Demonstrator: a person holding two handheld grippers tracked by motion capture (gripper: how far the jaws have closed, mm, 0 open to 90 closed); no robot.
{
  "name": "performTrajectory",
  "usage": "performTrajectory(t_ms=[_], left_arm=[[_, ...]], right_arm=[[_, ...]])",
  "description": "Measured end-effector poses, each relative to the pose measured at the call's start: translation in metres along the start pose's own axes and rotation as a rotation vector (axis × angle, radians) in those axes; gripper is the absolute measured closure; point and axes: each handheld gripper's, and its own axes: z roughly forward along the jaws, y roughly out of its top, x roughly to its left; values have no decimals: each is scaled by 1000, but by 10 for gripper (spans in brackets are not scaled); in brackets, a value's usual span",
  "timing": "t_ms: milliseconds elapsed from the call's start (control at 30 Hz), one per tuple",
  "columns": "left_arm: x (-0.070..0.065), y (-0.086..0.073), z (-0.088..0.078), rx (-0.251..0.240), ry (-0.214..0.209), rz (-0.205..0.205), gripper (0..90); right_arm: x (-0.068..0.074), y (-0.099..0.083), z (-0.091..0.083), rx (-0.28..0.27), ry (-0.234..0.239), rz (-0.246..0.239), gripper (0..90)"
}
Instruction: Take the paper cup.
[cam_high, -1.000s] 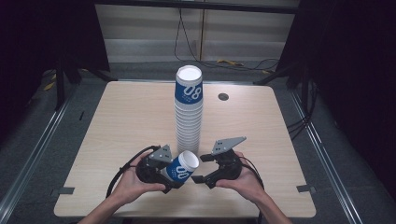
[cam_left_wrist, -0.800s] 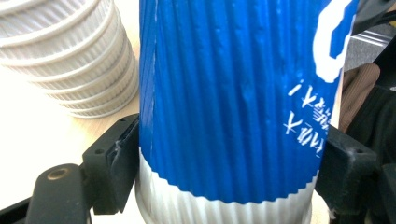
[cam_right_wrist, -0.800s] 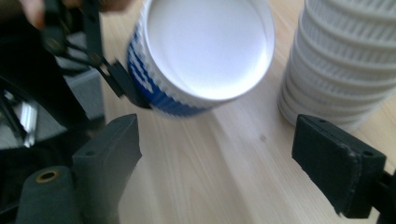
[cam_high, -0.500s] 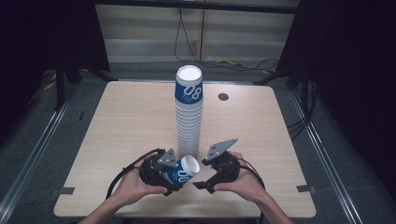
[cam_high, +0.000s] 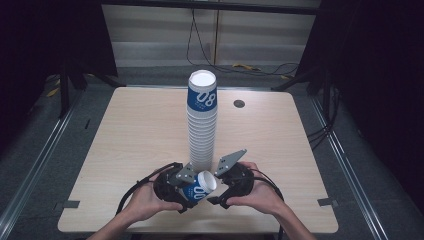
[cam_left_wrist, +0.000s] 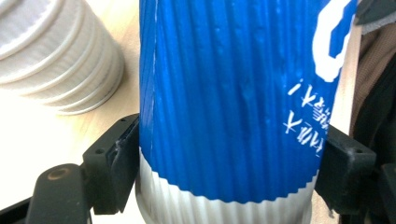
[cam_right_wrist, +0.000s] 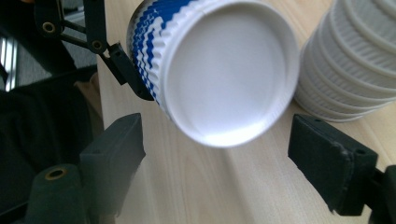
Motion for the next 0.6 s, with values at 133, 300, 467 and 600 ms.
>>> performTrajectory(t_ms=[133,300,467,600], left_arm=[[-3,3,3,16,1,17,201],[-5,5,7,23,-12,24,201],[-9,6,9,41,-23,45,201],[-11,7,11,46,-30,64,201]], right_arm=[[2,2,3,19,9,-21,189],[1,3,4,32,29,-24,196],[2,5,6,33,55,-20,216],[3,6,8,39,77,-22,251]])
